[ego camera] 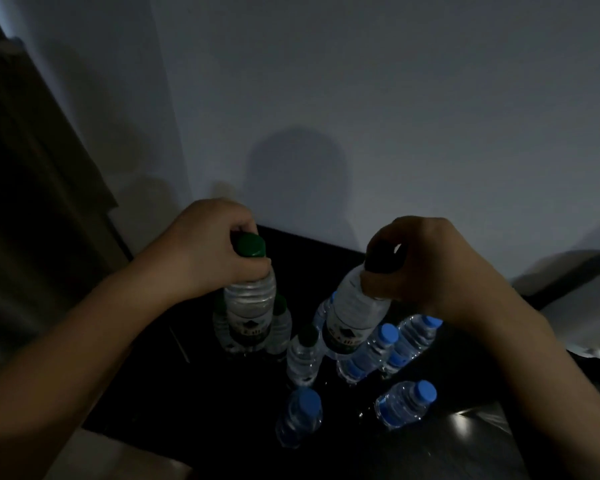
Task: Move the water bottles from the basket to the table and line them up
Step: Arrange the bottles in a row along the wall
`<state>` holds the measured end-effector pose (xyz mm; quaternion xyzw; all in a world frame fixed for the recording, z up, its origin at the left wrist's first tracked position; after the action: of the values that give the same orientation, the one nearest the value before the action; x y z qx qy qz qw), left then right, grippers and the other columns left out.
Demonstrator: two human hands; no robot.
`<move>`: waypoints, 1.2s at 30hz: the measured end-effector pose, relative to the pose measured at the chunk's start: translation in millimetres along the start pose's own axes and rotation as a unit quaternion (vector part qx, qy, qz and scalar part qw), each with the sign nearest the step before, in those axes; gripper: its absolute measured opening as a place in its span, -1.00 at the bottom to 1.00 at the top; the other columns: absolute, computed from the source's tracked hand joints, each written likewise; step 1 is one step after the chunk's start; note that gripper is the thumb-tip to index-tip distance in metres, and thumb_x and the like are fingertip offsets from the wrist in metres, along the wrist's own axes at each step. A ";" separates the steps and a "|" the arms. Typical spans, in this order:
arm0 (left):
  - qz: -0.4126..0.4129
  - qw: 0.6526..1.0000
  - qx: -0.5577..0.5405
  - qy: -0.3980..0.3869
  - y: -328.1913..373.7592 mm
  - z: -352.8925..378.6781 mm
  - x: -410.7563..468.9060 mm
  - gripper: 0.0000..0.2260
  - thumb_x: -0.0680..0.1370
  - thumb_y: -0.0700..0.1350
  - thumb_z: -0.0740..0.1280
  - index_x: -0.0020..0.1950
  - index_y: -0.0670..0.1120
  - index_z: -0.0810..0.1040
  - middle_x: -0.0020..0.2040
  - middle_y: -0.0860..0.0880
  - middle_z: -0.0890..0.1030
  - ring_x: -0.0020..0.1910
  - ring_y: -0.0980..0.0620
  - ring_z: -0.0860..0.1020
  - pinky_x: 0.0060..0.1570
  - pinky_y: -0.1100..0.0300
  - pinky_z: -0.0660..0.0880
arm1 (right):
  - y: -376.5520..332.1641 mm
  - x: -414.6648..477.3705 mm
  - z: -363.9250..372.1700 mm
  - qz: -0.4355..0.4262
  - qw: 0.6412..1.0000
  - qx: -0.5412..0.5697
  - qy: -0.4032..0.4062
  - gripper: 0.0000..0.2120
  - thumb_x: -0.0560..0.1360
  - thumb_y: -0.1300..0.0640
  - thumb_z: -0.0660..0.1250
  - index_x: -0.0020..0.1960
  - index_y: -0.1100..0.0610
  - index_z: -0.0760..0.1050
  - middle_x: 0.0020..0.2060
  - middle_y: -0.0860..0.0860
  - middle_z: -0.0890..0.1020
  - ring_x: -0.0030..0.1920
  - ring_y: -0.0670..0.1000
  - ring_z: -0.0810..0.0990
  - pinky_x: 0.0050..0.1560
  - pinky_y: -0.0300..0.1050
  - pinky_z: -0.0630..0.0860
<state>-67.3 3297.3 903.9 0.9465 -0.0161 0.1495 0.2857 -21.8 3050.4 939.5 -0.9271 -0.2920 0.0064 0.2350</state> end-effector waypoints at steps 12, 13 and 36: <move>0.050 0.999 -0.014 0.005 0.3 -27.4 56.2 -0.78 0.19 0.03 0.49 -0.35 -0.04 0.53 -0.30 0.02 0.52 -0.32 0.15 0.48 -0.38 0.19 0.38 | -6.2 44.1 -24.6 0.000 0.999 0.005 0.031 -0.85 0.31 0.10 0.52 -0.14 0.08 0.63 -0.24 -0.07 0.63 -0.29 -0.17 0.57 -0.25 -0.27 0.56; 0.043 0.999 -0.008 0.011 -0.5 -26.4 60.5 -0.78 0.18 0.03 0.48 -0.34 -0.04 0.53 -0.29 0.02 0.51 -0.31 0.15 0.48 -0.37 0.18 0.38 | -4.1 49.2 -25.3 -0.002 0.999 0.007 0.035 -0.84 0.30 0.10 0.51 -0.14 0.08 0.63 -0.23 -0.07 0.63 -0.29 -0.17 0.57 -0.26 -0.25 0.57; -0.012 1.000 0.015 -0.021 -131.8 19.4 191.7 -0.74 0.25 -0.05 0.50 -0.34 -0.19 0.51 -0.33 -0.14 0.54 -0.32 -0.05 0.51 -0.33 0.02 0.41 | 13.4 176.9 30.3 0.046 0.998 -0.004 0.036 -0.81 0.32 0.09 0.52 -0.13 0.16 0.63 -0.22 0.02 0.63 -0.28 -0.11 0.56 -0.26 -0.15 0.58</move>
<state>136.3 3407.5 874.0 0.9538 -0.0082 0.1257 0.2728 127.6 3150.2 928.8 -0.9402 -0.2404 -0.0177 0.2408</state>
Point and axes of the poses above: each hand's wrist, its own x-axis towards the middle knuckle, its own z-axis out of the palm, y = z × x, the point moved 2 cm from there along x, towards the middle knuckle
